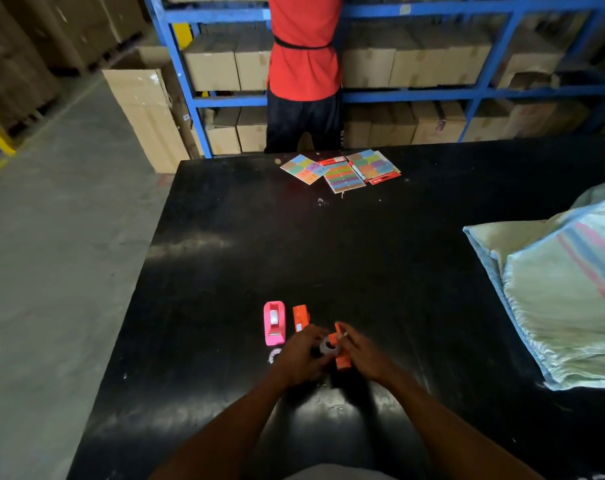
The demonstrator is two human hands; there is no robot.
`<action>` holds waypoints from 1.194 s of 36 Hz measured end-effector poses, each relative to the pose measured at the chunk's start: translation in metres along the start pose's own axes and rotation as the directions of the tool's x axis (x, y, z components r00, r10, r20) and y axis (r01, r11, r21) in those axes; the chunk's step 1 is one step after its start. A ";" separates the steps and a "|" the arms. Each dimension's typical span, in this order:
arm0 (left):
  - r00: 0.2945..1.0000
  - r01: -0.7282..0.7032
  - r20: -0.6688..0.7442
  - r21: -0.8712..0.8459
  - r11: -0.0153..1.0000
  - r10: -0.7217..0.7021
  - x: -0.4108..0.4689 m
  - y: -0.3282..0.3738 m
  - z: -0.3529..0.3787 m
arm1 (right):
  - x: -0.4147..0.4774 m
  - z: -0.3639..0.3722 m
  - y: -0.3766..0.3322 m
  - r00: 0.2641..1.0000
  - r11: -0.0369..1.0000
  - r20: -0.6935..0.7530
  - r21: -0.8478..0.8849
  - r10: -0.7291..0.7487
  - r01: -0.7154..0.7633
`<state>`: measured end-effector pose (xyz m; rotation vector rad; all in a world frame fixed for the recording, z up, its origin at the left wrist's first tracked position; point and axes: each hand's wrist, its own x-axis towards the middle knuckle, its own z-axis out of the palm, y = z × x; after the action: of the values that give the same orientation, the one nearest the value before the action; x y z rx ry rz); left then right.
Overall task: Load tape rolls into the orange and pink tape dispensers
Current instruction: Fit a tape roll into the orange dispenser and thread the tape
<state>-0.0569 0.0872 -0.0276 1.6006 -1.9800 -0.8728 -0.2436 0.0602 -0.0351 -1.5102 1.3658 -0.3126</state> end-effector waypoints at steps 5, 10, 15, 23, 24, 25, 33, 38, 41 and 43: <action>0.999 0.017 -0.039 -0.093 0.996 -0.021 -0.003 0.003 -0.018 | 0.008 0.006 -0.004 0.998 0.998 -0.042 0.048 -0.041 0.043; 0.999 0.038 0.014 -0.220 0.975 -0.036 -0.002 0.008 -0.031 | 0.012 0.010 -0.005 0.996 0.994 -0.055 0.087 -0.065 0.070; 0.999 0.038 0.042 -0.238 0.970 -0.028 0.002 0.006 -0.035 | 0.015 0.009 -0.006 0.996 0.988 -0.068 0.139 -0.065 0.074; 0.995 0.059 0.097 -0.282 0.958 -0.033 0.016 0.007 -0.043 | 0.015 0.001 -0.020 0.994 0.985 -0.035 0.135 -0.104 0.107; 0.994 0.072 0.105 -0.311 0.948 -0.041 0.019 0.008 -0.044 | 0.015 0.001 -0.022 0.993 0.982 -0.028 0.153 -0.111 0.114; 0.993 0.081 0.111 -0.342 0.936 -0.046 0.020 0.010 -0.045 | 0.015 0.001 -0.024 0.993 0.976 -0.022 0.182 -0.114 0.117; 0.985 0.173 0.099 -0.565 0.807 -0.142 0.035 0.005 -0.041 | 0.027 0.001 -0.022 0.999 0.928 -0.022 0.371 -0.024 0.030; 0.968 0.251 0.155 -0.661 0.708 -0.198 0.044 0.002 -0.037 | 0.036 -0.003 -0.014 0.999 0.924 -0.023 0.383 0.031 -0.020; 0.928 0.308 0.075 -0.703 0.641 -0.365 0.054 -0.006 -0.037 | 0.050 -0.005 -0.003 0.996 0.898 -0.036 0.436 0.077 -0.053; 0.894 0.336 0.036 -0.713 0.615 -0.447 0.060 -0.013 -0.037 | 0.050 -0.009 -0.011 0.995 0.864 -0.044 0.501 0.092 -0.058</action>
<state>-0.0367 0.0202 -0.0137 1.5509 -0.9580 -1.4211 -0.2279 0.0116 -0.0435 -1.0178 1.2664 -0.6219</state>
